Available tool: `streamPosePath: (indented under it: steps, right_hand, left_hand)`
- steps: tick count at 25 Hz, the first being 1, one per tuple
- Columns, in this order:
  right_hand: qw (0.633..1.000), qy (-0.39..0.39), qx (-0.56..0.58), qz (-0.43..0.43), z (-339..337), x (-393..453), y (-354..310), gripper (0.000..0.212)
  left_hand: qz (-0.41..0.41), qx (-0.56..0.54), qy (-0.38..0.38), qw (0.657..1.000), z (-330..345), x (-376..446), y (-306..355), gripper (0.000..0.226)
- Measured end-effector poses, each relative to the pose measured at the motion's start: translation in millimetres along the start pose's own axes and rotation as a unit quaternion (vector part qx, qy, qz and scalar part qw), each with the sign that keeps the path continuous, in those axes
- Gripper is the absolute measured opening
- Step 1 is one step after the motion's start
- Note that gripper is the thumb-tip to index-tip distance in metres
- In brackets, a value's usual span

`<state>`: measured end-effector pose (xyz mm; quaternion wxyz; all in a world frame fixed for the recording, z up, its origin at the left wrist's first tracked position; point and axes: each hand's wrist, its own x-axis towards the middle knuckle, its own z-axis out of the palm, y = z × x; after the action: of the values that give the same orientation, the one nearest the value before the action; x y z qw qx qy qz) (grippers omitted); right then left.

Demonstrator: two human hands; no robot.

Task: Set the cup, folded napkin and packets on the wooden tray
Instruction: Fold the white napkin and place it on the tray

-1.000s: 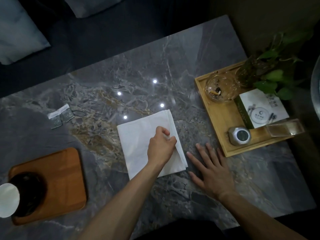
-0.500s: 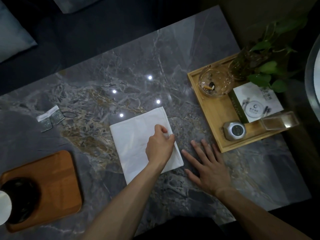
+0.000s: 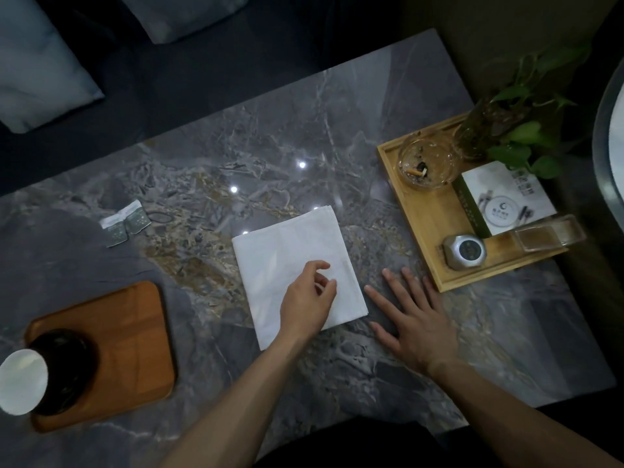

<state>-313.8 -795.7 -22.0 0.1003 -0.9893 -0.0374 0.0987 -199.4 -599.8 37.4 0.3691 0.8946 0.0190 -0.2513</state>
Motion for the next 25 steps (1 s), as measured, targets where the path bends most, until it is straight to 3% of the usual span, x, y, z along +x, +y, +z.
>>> streamPosePath:
  steps: [7,11,14,17,21,25]
  right_hand:
    - [0.999,0.007,0.028,0.022,-12.5,0.5,-6.8,0.061]
    - [0.977,0.094,0.118,0.151,-28.8,26.9,-34.2,0.049]
    - [0.987,0.118,0.093,0.063,-34.4,60.0,-76.4,0.045]
    - [0.996,0.07,0.049,-0.035,-24.6,89.0,-109.3,0.051]
    - [1.0,-0.002,0.005,-0.021,-9.5,109.1,-112.0,0.055]
    - [1.0,-0.001,-0.02,-0.02,2.7,105.7,-101.6,0.061]
  left_hand:
    - [0.09,0.127,0.038,0.987,-34.7,-38.5,-53.8,0.025]
    - [0.166,0.214,0.093,0.958,-46.6,-42.6,-69.8,0.026]
    - [0.201,0.238,0.125,0.942,-43.2,-35.0,-69.8,0.03]
    - [0.163,0.27,0.125,0.941,-30.2,-14.0,-62.1,0.044]
    - [0.11,0.324,0.091,0.935,-14.5,10.4,-66.7,0.056]
    - [0.113,0.318,0.099,0.936,-9.1,17.0,-84.6,0.062]
